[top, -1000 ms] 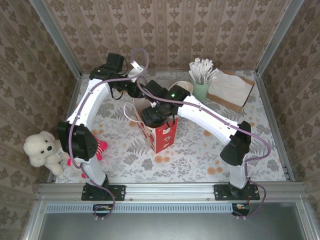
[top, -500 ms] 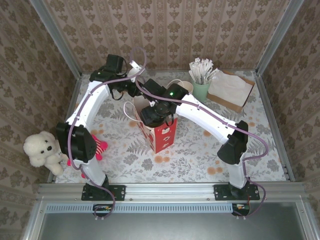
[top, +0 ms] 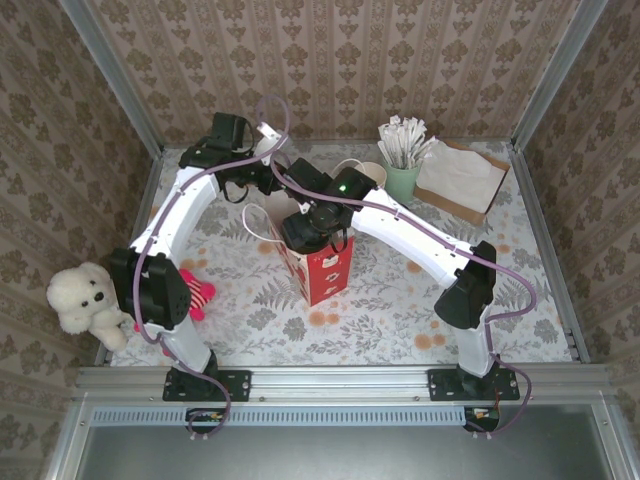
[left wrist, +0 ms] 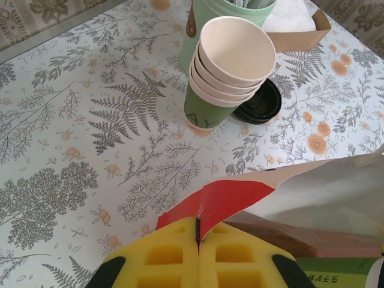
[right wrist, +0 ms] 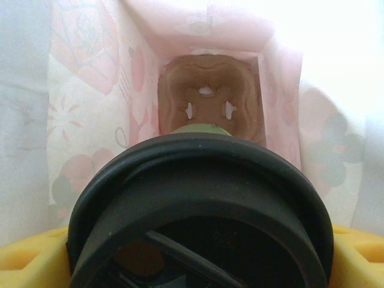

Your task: Pack the takeout coffee

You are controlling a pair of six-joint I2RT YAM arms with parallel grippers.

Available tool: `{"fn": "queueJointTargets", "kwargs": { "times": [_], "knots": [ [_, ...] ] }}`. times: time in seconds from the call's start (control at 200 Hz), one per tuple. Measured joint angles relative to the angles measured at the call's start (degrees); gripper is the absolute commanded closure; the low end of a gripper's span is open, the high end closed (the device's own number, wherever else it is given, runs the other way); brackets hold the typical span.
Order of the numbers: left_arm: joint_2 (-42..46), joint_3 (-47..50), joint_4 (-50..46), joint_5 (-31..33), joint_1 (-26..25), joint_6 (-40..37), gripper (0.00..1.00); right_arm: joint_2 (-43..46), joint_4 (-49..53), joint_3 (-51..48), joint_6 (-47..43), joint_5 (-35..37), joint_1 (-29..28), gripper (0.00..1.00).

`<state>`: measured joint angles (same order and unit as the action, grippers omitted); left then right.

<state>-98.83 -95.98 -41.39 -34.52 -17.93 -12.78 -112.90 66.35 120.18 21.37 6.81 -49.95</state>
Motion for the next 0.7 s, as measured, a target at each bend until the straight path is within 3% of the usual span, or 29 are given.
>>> {"fn": "queueJointTargets", "kwargs": {
  "times": [0.42, 0.7],
  "knots": [
    [1.0, 2.6, 3.4, -1.2, 0.4, 4.3, 1.00, 0.0, 0.7, 0.1, 0.0, 0.2, 0.0, 0.44],
    [2.9, 8.2, 10.9, -4.6, 1.9, 11.9, 1.00, 0.0, 0.5, 0.1, 0.1, 0.3, 0.1, 0.44]
  ]
}}
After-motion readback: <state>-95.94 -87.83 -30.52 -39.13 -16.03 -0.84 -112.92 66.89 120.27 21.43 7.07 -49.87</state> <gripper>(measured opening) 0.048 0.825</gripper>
